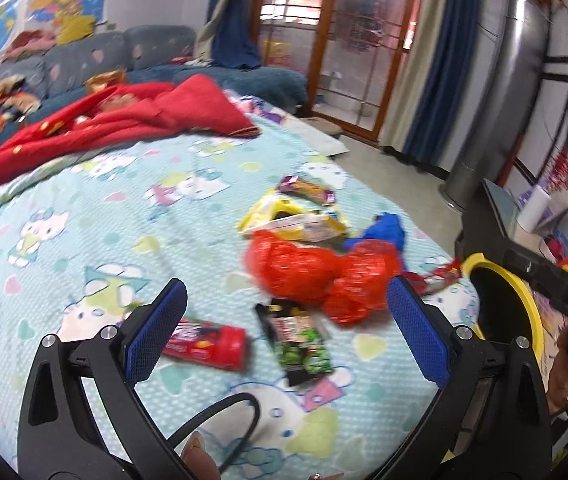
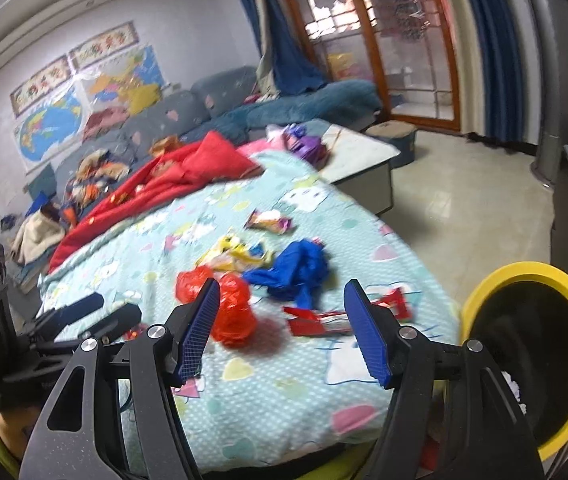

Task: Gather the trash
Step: 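Move both open tools back toward the red bags and candy tube on the bed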

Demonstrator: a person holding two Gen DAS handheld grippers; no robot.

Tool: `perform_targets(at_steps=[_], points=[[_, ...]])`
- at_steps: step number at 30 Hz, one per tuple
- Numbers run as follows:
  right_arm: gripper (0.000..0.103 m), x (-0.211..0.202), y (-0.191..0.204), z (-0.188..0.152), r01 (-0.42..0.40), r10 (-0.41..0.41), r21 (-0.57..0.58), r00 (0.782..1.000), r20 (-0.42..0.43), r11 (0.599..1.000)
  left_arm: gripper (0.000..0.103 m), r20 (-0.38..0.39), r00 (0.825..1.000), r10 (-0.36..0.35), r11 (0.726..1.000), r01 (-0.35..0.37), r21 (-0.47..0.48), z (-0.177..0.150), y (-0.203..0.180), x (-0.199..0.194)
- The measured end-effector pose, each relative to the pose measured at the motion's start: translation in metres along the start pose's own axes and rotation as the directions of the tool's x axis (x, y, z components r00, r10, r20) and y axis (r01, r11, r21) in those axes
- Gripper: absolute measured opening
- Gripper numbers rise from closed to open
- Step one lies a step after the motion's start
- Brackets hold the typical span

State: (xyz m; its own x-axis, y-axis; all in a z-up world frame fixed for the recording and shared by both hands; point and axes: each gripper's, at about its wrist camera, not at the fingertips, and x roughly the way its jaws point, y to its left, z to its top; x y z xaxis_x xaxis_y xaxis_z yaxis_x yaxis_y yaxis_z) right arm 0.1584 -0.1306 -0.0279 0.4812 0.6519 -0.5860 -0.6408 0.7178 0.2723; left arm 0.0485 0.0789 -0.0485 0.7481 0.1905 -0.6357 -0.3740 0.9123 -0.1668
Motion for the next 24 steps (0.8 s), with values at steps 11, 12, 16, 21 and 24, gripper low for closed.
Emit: perform_targets(at_steps=[11,12,16,21,24], points=[[0.062,0.046,0.024,-0.007,-0.015,0.006,-0.082,0.994,-0.107,0.997,0.092,-0.092,0.996,0.011,0.989,-0.025,-0.148,-0.005,0.043,0.01],[0.062,0.049,0.025,-0.007,-0.017,0.007,-0.084,0.994,-0.112,0.996,0.092,-0.102,0.995,0.01,0.985,-0.028,-0.169,-0.007,0.048,0.011],[0.062,0.058,0.029,-0.007,-0.013,0.001,-0.1,0.993,-0.121,0.995,0.092,-0.143,0.99,0.001,0.974,-0.033,-0.226,-0.015,0.058,0.015],[0.062,0.067,0.034,-0.008,-0.007,-0.01,-0.131,0.992,-0.127,0.991,0.092,-0.194,0.98,-0.041,0.955,-0.019,-0.297,-0.026,0.065,0.026],[0.062,0.073,0.036,-0.009,-0.01,-0.01,-0.142,0.99,-0.143,0.99,0.092,-0.207,0.977,-0.06,0.944,-0.012,-0.33,-0.029,0.071,0.031]])
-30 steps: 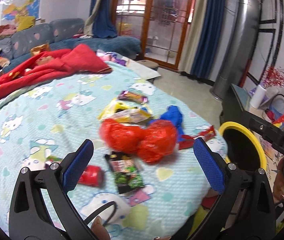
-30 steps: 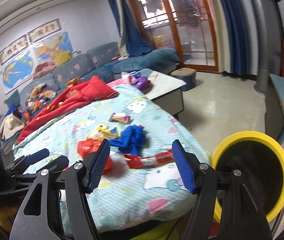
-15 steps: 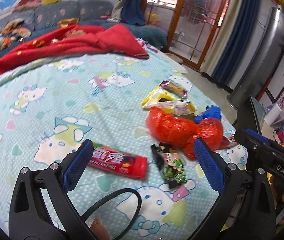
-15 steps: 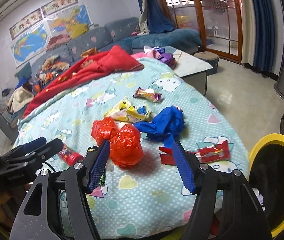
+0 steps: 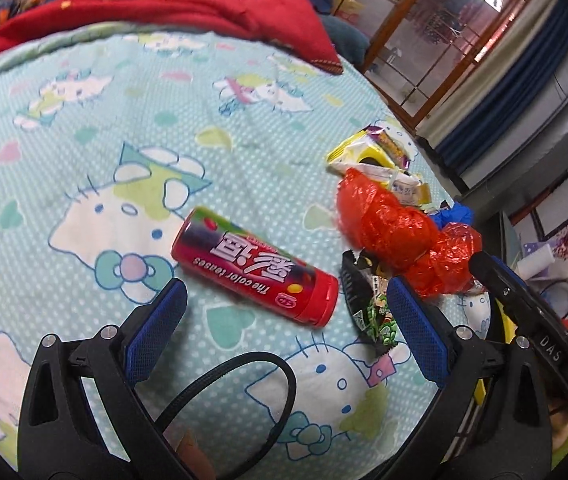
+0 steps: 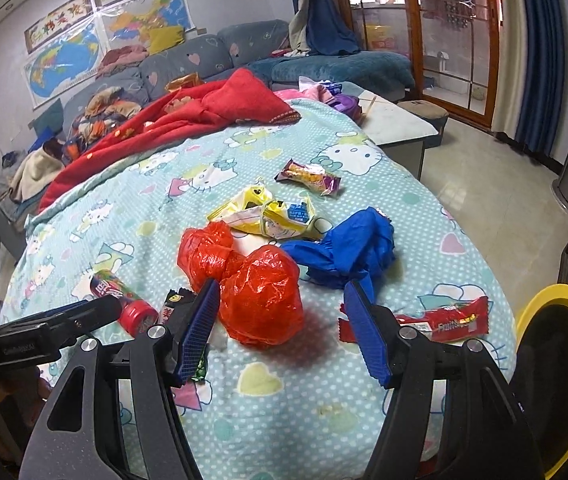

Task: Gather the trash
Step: 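Move both open tools back toward the red bags and candy tube on the bed, then grasp the red candy tube with left tool while right tool grasps the red plastic bag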

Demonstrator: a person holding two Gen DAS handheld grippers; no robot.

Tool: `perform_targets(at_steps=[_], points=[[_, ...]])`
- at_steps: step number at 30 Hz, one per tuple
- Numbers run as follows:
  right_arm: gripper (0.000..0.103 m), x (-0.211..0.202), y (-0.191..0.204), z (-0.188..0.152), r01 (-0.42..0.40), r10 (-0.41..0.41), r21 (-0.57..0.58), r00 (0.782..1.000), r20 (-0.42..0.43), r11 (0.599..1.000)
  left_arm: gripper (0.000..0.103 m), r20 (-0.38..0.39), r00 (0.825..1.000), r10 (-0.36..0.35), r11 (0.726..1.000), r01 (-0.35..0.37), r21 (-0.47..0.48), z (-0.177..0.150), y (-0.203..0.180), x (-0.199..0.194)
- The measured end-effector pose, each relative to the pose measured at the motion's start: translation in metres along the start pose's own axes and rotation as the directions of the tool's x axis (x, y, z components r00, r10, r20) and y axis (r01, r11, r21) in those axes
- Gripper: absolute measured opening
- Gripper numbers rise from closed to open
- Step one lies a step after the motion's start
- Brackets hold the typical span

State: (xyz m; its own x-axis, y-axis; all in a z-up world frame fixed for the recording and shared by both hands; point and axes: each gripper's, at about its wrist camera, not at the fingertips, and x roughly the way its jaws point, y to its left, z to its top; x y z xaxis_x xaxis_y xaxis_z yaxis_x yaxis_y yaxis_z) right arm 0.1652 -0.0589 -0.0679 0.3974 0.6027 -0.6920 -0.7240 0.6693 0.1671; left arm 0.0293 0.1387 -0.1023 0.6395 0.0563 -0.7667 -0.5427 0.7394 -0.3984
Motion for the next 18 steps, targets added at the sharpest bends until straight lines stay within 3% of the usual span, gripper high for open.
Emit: perform_targets(at_steps=[4,10,12,14,18], points=[[0.058,0.006,0.002,-0.001,-0.017,0.017,-0.001,1.0,-0.013,1.0,0.09,-0.013,0.999,-0.034,0.998,0.033,-0.058,0.001,0.009,0.009],[0.039,0.013,0.006,-0.005,-0.05,0.05,-0.017,0.998,-0.035,0.999,0.082,0.017,0.999,-0.039,0.995,0.04,-0.093,0.008,0.01,0.018],[0.027,0.013,0.008,-0.007,-0.057,0.057,-0.023,0.998,-0.036,0.998,0.076,0.026,0.999,-0.036,0.994,0.039,-0.1,0.011,0.011,0.021],[0.021,0.012,0.01,-0.008,-0.062,0.061,-0.034,0.998,-0.032,0.997,0.06,0.039,0.999,-0.024,0.994,0.028,-0.107,0.014,0.013,0.024],[0.016,0.006,0.014,-0.012,-0.074,0.073,-0.053,0.997,-0.011,0.996,0.042,0.052,0.999,-0.005,0.995,0.01,-0.103,0.017,0.017,0.028]])
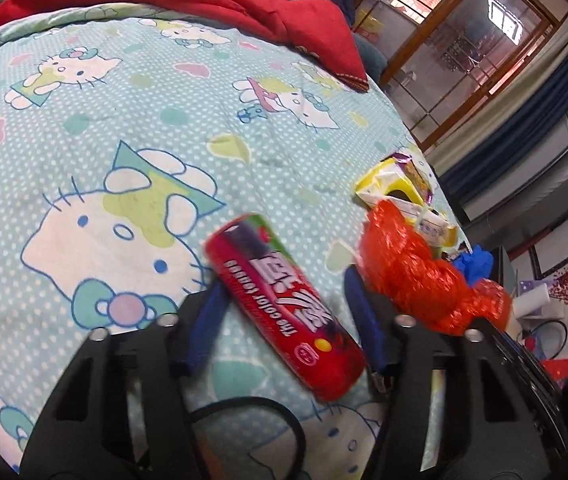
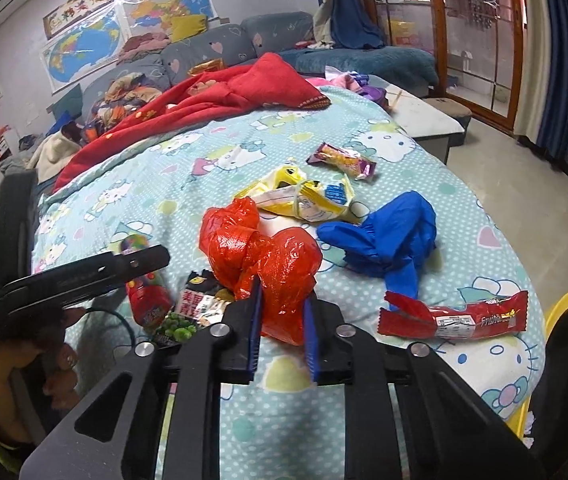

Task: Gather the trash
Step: 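Grasp the red candy tube with left tool while right tool grasps the red plastic bag, then carry the candy tube and red bag over the yellow bin with both tools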

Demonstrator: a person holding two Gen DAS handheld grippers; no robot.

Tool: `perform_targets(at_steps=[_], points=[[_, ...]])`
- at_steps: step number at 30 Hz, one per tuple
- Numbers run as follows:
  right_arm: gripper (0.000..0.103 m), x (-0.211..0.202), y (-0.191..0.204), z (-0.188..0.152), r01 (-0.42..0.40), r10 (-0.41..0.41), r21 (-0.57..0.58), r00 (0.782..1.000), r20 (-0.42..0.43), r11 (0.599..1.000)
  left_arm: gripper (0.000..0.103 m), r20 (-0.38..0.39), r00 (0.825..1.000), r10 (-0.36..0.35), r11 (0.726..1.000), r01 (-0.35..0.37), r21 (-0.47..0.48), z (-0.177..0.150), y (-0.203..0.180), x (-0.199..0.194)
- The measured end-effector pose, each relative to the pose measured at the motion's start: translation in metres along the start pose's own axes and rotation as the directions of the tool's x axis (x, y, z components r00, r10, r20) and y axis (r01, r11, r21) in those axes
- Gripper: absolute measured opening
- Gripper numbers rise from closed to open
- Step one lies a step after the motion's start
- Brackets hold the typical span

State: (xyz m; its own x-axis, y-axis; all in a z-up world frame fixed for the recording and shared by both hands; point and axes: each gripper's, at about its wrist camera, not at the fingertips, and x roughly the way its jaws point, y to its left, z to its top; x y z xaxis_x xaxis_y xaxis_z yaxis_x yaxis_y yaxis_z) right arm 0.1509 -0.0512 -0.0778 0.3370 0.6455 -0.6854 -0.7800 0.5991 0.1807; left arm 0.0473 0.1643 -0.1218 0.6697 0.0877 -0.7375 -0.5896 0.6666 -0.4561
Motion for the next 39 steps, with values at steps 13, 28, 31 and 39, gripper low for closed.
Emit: perform_targets(at_steps=[13,28,31,39], points=[[0.012,-0.021,-0.003,0.0,-0.025,0.022,0.034,0.998,0.066,0.999,0.027,0.042,0.995,-0.093,0.995,0.091,0.051,0.004,-0.002,-0.015],[0.012,-0.063,-0.021,0.009,0.003,-0.018,0.082,0.985,0.172,0.997,0.026,0.169,0.958,-0.23,0.941,0.175,0.29,-0.004,-0.066,-0.08],[0.012,-0.072,-0.029,0.011,0.013,-0.033,0.104,0.981,0.191,0.995,0.026,0.16,0.954,-0.252,0.931,0.193,0.31,-0.007,-0.075,-0.084],[0.012,-0.094,-0.053,0.014,0.047,-0.085,0.16,0.967,0.24,0.986,0.026,0.144,0.943,-0.301,0.903,0.233,0.362,-0.014,-0.095,-0.091]])
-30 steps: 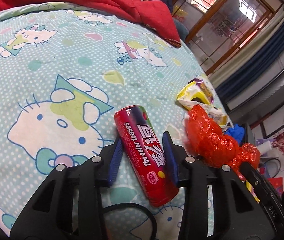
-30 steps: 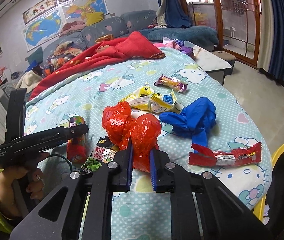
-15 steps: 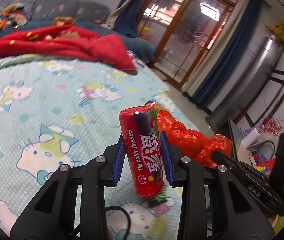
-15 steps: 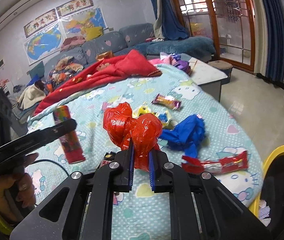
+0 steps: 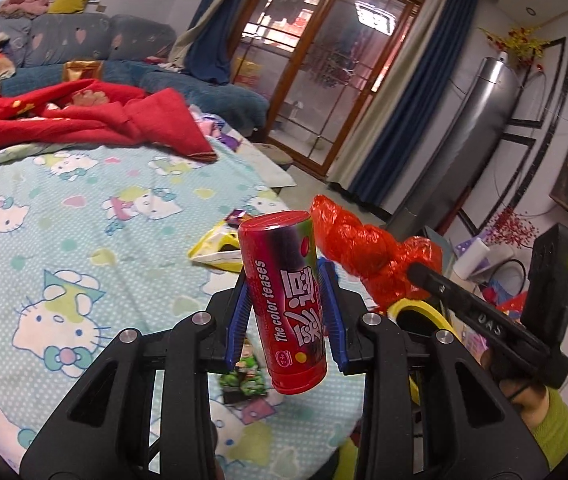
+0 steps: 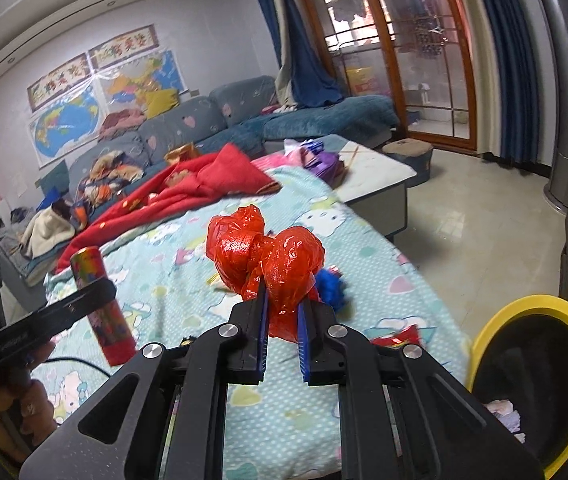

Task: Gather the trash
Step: 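Carry the candy tube and red bag over the yellow bin with both tools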

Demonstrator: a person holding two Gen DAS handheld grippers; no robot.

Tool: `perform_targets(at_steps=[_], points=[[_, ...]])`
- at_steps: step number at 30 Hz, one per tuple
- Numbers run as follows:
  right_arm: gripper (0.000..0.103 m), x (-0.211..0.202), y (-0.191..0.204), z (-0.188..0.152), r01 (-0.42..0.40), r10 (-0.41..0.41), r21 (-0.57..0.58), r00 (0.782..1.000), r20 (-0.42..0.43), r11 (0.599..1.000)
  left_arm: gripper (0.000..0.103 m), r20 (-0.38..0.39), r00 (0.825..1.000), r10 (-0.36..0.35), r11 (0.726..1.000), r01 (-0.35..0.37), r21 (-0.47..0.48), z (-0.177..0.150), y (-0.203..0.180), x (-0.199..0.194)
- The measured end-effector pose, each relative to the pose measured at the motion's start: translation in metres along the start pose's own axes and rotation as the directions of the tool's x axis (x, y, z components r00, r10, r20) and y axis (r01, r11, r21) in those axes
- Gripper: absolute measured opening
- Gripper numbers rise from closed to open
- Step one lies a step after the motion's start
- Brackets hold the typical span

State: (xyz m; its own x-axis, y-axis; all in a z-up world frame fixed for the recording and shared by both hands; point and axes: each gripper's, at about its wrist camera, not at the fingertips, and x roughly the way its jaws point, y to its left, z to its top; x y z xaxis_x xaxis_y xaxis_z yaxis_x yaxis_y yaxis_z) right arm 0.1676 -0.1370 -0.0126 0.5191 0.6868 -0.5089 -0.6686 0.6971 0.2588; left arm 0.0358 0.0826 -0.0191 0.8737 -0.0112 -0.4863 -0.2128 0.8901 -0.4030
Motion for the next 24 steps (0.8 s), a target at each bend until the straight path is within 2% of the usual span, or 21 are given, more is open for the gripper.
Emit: perform_targets(at_steps=[24], points=[[0.012,-0.044,-0.056,0.001,0.084,-0.096,0.13,0.991,0.094,0.988,0.026,-0.071,0.989,-0.127,0.983,0.135,0.124,-0.01,-0.066,0.019]])
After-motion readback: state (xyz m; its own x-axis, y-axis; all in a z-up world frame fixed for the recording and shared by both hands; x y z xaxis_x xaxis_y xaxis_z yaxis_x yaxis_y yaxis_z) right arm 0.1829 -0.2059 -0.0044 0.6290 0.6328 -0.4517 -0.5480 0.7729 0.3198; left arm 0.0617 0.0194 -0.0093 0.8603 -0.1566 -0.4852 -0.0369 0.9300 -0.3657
